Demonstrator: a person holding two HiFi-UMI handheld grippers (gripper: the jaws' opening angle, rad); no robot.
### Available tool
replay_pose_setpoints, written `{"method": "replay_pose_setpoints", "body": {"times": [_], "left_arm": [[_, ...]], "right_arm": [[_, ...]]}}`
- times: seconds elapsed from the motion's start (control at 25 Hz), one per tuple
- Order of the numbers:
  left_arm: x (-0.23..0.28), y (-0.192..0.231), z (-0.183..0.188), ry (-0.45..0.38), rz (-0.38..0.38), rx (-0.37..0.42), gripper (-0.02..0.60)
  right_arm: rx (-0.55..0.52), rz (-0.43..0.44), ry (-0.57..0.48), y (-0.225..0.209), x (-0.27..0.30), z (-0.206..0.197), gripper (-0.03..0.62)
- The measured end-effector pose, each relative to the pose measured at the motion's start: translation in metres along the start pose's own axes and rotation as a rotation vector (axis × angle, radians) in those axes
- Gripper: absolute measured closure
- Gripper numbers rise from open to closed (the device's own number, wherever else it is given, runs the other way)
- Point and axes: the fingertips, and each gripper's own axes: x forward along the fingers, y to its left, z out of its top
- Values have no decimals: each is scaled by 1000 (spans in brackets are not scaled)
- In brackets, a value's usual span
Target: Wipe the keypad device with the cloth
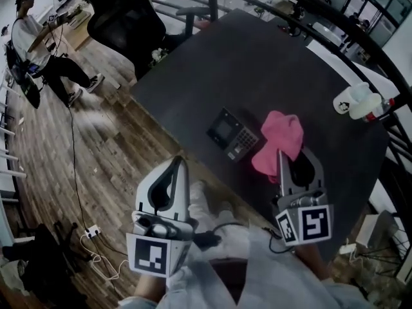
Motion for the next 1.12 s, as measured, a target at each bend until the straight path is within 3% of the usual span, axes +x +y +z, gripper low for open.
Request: {"method": "replay_pose_setpoints", "body": {"times": [0.56,1.12], "left_arm": [[73,31,-4,-6,-211,-35,578],[98,79,-25,47,-260,-72,578]], "right_arm": [[3,-247,91,-22,26,-25,523],[-40,-371,240,-12,58,-81,523]]}}
